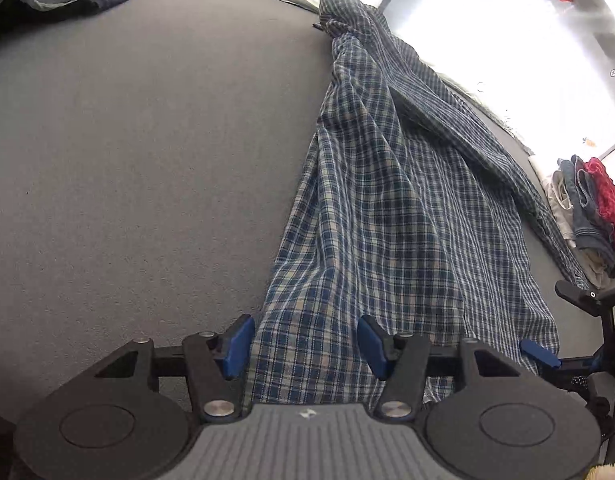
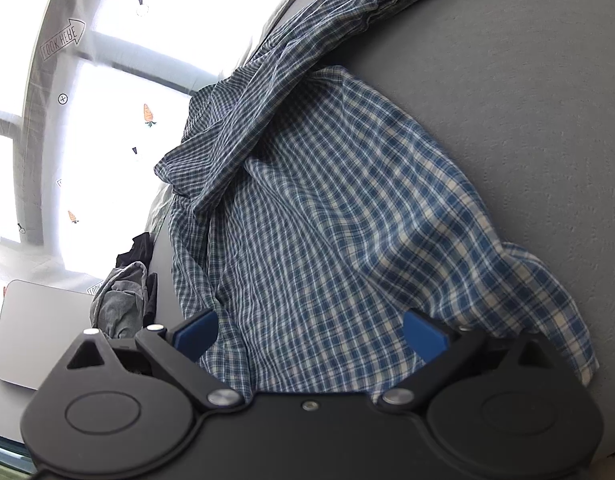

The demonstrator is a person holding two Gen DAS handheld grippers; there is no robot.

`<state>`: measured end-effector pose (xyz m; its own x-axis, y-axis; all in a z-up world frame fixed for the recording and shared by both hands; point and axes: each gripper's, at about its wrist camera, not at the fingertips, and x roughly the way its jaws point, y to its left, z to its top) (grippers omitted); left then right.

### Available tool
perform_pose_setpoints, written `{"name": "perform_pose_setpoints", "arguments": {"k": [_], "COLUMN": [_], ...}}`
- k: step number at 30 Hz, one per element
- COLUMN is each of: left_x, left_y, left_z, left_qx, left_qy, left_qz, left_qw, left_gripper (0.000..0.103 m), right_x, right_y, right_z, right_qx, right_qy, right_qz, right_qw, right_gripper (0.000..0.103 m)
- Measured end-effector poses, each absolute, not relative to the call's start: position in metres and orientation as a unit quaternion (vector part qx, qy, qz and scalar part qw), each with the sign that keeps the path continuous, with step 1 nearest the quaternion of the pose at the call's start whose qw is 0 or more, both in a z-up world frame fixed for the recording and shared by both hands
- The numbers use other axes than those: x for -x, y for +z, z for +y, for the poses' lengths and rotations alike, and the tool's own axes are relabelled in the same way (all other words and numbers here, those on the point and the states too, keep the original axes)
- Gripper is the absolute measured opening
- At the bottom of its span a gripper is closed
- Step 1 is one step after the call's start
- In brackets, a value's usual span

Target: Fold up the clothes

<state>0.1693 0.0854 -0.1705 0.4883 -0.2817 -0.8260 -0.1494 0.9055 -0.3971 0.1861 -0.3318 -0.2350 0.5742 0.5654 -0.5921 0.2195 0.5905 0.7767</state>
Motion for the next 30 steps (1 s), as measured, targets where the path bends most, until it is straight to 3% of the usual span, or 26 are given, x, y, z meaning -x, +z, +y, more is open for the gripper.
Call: {"name": "perform_pose_setpoints", "arguments": {"k": [1,12,19,30], "left_x": [-0.17,-0.165,-0.179,-0.246], "left_y": [-0.172,-0.18,-0.153,-0.145], "left_z": [0.086,0.106,0.116,0.128], "left_qx": [0.22,0.25,0.229,0.24], "left_qy": [-0.046,-0.068,-0.043,-0.013], "left_qz": [0.509,0.558,0.514,0.472], "left_qw": [0.831,0.788,0.826,0.848], "left_gripper": [0.002,0.009,0.02,0.029], "right_x": [-0.186,-0.196,-0.21,-0.26], "right_y": [-0.235,-0.234,-0.226,-0.212], "right_z": [-0.332,-0.331,-0.338,-0.365], "right_qx": [-0.439,-0.448,-0.452,-0.441], "right_qy": [0.11,0.091,0.067,0.011], "right_qz": [0.447,0.452,0.443,0.395], "right_qw": [0.771,0.766,0.771,0.806], "right_gripper": [0.101,0.101,0.101,0.101]}}
